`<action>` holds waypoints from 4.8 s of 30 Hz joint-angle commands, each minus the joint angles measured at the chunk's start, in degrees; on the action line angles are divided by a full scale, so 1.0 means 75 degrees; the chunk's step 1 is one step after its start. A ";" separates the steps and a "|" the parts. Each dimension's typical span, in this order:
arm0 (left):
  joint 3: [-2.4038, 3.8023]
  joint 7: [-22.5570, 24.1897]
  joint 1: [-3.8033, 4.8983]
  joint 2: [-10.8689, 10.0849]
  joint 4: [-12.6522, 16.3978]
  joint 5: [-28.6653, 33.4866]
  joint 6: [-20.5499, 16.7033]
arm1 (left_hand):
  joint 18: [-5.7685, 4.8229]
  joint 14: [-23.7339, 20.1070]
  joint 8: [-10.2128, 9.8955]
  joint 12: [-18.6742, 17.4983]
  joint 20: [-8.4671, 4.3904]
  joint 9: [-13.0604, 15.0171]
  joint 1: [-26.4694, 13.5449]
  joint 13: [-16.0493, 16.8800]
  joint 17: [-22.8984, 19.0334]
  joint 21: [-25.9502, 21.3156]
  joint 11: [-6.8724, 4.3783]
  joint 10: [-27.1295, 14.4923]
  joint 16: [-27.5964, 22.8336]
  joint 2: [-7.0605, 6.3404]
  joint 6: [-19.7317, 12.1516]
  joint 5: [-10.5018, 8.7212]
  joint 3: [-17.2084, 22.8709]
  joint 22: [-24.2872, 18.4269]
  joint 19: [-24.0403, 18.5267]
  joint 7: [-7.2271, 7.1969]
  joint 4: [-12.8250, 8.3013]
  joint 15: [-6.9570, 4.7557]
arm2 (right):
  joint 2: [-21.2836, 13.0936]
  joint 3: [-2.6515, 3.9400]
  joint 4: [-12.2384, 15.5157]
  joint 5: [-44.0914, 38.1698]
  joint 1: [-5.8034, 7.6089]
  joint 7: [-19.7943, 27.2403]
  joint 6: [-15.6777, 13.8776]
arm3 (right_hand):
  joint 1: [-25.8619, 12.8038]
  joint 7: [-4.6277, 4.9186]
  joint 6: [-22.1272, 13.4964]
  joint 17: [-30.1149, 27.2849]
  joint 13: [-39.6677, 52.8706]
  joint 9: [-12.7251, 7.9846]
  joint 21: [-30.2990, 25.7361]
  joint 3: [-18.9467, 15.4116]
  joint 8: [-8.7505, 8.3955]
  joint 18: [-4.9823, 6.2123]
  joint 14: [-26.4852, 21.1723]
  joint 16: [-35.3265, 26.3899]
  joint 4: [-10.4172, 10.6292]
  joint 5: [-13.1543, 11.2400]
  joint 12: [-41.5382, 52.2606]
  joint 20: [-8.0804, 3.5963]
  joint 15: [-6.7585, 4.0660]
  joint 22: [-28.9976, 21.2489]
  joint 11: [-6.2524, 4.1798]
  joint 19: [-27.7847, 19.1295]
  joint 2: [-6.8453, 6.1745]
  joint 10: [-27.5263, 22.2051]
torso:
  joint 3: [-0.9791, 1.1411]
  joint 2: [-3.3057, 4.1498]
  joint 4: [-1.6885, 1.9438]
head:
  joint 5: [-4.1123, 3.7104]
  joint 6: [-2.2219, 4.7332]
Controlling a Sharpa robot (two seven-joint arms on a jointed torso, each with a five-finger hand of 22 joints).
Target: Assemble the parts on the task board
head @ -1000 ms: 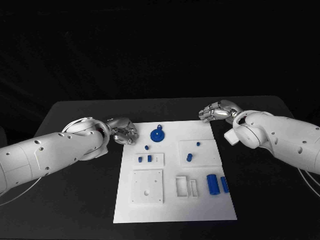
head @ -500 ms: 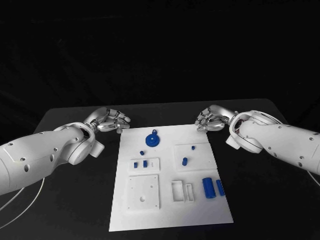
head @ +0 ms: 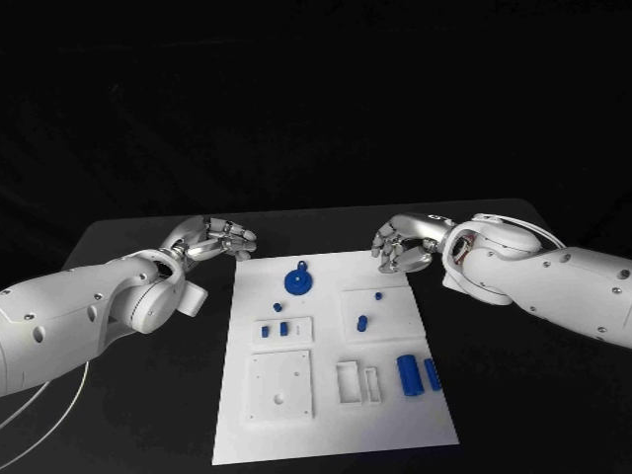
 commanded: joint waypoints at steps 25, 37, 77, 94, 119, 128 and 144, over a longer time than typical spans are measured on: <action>0.0000 0.0187 0.0005 -0.0251 0.0318 0.0074 -0.0617 | 0.0001 0.0137 0.0094 -0.0036 -0.0036 -0.0037 -0.0046 -0.0017 0.0175 -0.0009 -0.0042 0.0174 -0.0101 0.0048 -0.0010 0.0063 -0.0102 0.0085 0.0040 -0.0018 0.0096 -0.0051 | -0.0060 -0.0222 0.0844 -0.2271 -0.0152 -0.1338 0.0919 | -0.0390 -0.0081 0.0285 0.0183 -0.0120 0.0030 -0.0104 0.0901 0.0014 0.0052 -0.0033 -0.0087 0.0945 -0.0862 -0.0591 -0.0012 0.0048 0.0002 0.0083 0.0128 -0.0846 0.0054 | 0.0017 0.0021 -0.0002 | 0.0083 -0.0078; -0.0001 0.0132 0.0005 -0.0303 0.0299 0.0074 -0.0557 | 0.0006 0.0149 0.0104 -0.0047 -0.0042 -0.0044 -0.0010 -0.0022 0.0207 -0.0017 -0.0045 0.0182 -0.0130 0.0028 -0.0011 0.0058 -0.0102 0.0096 0.0046 -0.0024 0.0085 -0.0057 | 0.0074 -0.0234 0.0760 -0.2349 -0.0363 -0.1376 0.0672 | -0.0151 0.0000 0.0108 0.0173 -0.0183 -0.0023 -0.0174 0.1064 -0.0115 0.0052 -0.0142 -0.0183 0.0897 -0.0960 -0.0757 0.0057 0.0120 0.0064 0.0157 -0.0077 -0.0956 -0.0076 | 0.0016 0.0019 0.0006 | 0.0100 -0.0107; -0.0002 0.0020 0.0004 -0.0303 0.0270 0.0222 -0.0348 | -0.0006 0.0133 0.0144 -0.0128 -0.0030 -0.0078 0.0081 -0.0059 0.0340 -0.0070 -0.0009 0.0132 -0.0266 -0.0076 -0.0007 0.0045 -0.0145 0.0145 0.0024 -0.0021 0.0025 -0.0039 | 0.0162 -0.0471 0.0811 -0.3026 -0.0561 -0.1515 0.0977 | 0.0324 -0.0324 0.0864 0.0610 0.1033 0.0414 0.0463 0.1945 0.0137 0.0052 -0.0282 0.0857 0.0644 -0.1647 -0.0452 -0.0142 -0.0125 0.0919 -0.0109 0.0128 -0.0763 0.0402 | 0.0008 0.0016 -0.0003 | 0.0068 -0.0230; -0.0002 0.0012 0.0003 -0.0302 0.0266 0.0222 -0.0348 | -0.0004 0.0127 0.0150 -0.0143 -0.0025 -0.0088 0.0113 -0.0065 0.0373 -0.0083 -0.0002 0.0126 -0.0298 -0.0077 -0.0013 0.0058 -0.0139 0.0154 0.0025 -0.0013 0.0010 -0.0034 | 0.0195 -0.0499 0.0811 -0.3609 -0.0616 -0.1703 0.0777 | 0.0455 -0.0522 0.1383 0.0707 0.1714 0.0602 0.0718 0.2263 0.0226 0.0052 -0.0119 0.1336 0.0364 -0.1320 -0.0223 -0.0304 -0.0315 0.1157 -0.0316 0.0468 -0.0646 0.0762 | 0.0006 0.0018 0.0003 | 0.0027 -0.0263; -0.0003 -0.0017 0.0000 -0.0272 0.0257 0.0224 -0.0306 | -0.0001 0.0107 0.0143 -0.0182 -0.0010 -0.0114 0.0115 -0.0083 0.0437 -0.0109 0.0021 0.0092 -0.0366 -0.0106 -0.0060 0.0075 -0.0157 0.0171 0.0035 0.0017 0.0001 -0.0017 | 0.0186 -0.0131 0.0762 -0.3060 -0.0589 -0.1602 0.0688 | 0.0427 -0.0546 0.1461 0.0708 0.1879 0.0652 0.0735 0.2416 0.0195 0.0052 -0.0113 0.1418 0.0445 -0.1480 -0.0233 -0.0341 -0.0344 0.1179 -0.0346 0.0539 -0.0715 0.0810 | 0.0001 0.0015 0.0009 | 0.0124 -0.0246; -0.0003 0.0003 -0.0001 -0.0259 0.0269 0.0224 -0.0295 | 0.0001 0.0102 0.0140 -0.0195 -0.0005 -0.0124 0.0094 -0.0088 0.0462 -0.0121 0.0028 0.0081 -0.0390 -0.0108 -0.0081 0.0074 -0.0168 0.0176 0.0039 0.0026 0.0016 -0.0012 | 0.0129 0.0051 0.0805 -0.2542 -0.0342 -0.1447 0.0904 | 0.0424 -0.0544 0.1456 0.0706 0.1893 0.0655 0.0733 0.2419 0.0186 0.0052 -0.0116 0.1421 0.0450 -0.1485 -0.0240 -0.0344 -0.0344 0.1180 -0.0345 0.0542 -0.0699 0.0806 | 0.0001 0.0015 0.0004 | 0.0134 -0.0233; -0.0003 0.0017 -0.0001 -0.0257 0.0271 0.0224 -0.0353 | 0.0006 0.0099 0.0141 -0.0208 -0.0001 -0.0137 0.0050 -0.0095 0.0501 -0.0138 0.0034 0.0073 -0.0424 -0.0130 -0.0105 0.0083 -0.0196 0.0185 0.0043 0.0035 0.0046 -0.0008 | -0.0018 0.0195 0.1234 -0.2016 -0.0257 -0.1212 0.0251 | 0.0401 -0.0540 0.1453 0.0700 0.1934 0.0673 0.0729 0.2383 0.0171 0.0052 -0.0119 0.1435 0.0435 -0.1411 -0.0254 -0.0348 -0.0346 0.1185 -0.0346 0.0546 -0.0671 0.0805 | 0.0009 0.0015 0.0004 | 0.0194 -0.0247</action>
